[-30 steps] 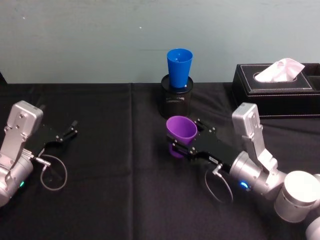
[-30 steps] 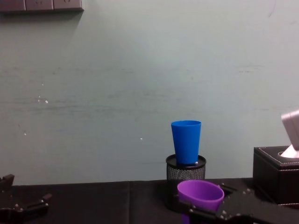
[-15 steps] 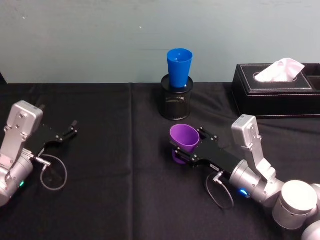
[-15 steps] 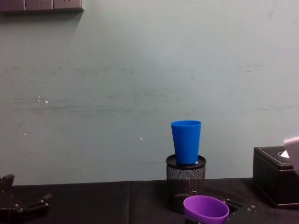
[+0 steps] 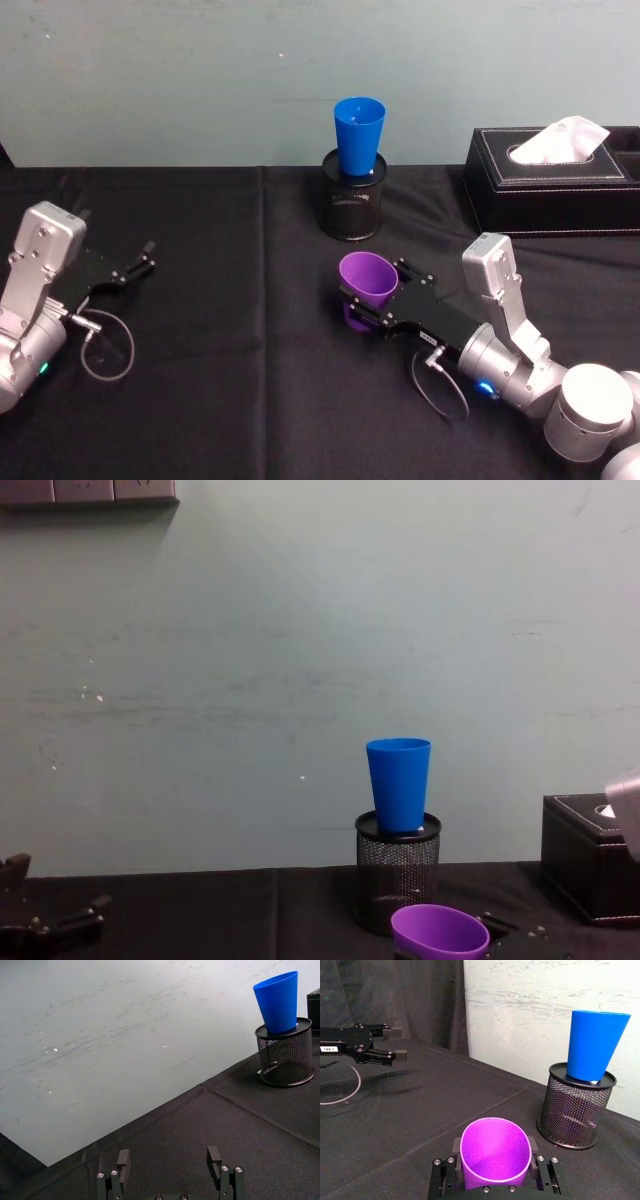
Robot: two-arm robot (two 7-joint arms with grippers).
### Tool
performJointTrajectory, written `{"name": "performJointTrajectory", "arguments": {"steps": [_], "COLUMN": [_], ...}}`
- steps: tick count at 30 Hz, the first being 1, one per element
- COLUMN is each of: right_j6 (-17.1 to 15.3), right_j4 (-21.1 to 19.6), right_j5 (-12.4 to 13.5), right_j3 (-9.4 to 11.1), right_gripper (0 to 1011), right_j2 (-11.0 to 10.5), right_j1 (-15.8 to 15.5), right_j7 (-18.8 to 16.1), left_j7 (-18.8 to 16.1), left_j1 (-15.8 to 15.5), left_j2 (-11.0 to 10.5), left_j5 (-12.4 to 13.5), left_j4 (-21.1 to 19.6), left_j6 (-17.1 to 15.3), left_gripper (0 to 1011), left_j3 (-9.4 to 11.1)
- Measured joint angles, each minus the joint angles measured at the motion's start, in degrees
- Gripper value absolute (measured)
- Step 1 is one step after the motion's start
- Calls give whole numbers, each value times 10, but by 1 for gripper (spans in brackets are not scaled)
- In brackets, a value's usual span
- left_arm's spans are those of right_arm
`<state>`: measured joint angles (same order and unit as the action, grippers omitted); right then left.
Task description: Pick up one cup with a gripper and tap it against the other cup.
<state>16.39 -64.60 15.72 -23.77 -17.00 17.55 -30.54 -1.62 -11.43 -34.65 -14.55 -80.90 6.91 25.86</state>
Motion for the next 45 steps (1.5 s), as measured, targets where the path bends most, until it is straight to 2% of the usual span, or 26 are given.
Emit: {"name": "performJointTrajectory", "arguments": {"steps": [4, 14, 19, 29, 32, 36, 38, 39, 43, 45], "right_j6": [0, -1, -1, -4, -17, -38, -70, -97, -147, -159], "right_j4": [0, 0, -14, -85, -113, -128, -136, -139, -139, -137], "right_j5": [0, 0, 0, 15, 12, -1, -11, -15, -22, -25], "right_j3": [0, -1, 3, 22, 36, 49, 60, 67, 84, 87], "right_gripper": [756, 1002, 1002, 1003, 1003, 1003, 1003, 1003, 1003, 1003], "right_j2": [0, 0, -2, -6, -4, 2, 10, 15, 28, 32], "right_j1": [0, 1, -3, -18, -28, -36, -42, -46, -50, -50], "right_j7": [0, 0, 0, 9, 43, 84, 120, 142, 183, 192], "left_j7": [0, 0, 0, 0, 0, 0, 0, 0, 0, 0], "left_j1": [0, 0, 0, 0, 0, 0, 0, 0, 0, 0], "left_j2": [0, 0, 0, 0, 0, 0, 0, 0, 0, 0], "left_j5": [0, 0, 0, 0, 0, 0, 0, 0, 0, 0], "left_j4": [0, 0, 0, 0, 0, 0, 0, 0, 0, 0], "left_j6": [0, 0, 0, 0, 0, 0, 0, 0, 0, 0], "left_gripper": [1000, 1000, 1000, 1000, 1000, 1000, 1000, 1000, 1000, 1000], "left_j3": [0, 0, 0, 0, 0, 0, 0, 0, 0, 0]}}
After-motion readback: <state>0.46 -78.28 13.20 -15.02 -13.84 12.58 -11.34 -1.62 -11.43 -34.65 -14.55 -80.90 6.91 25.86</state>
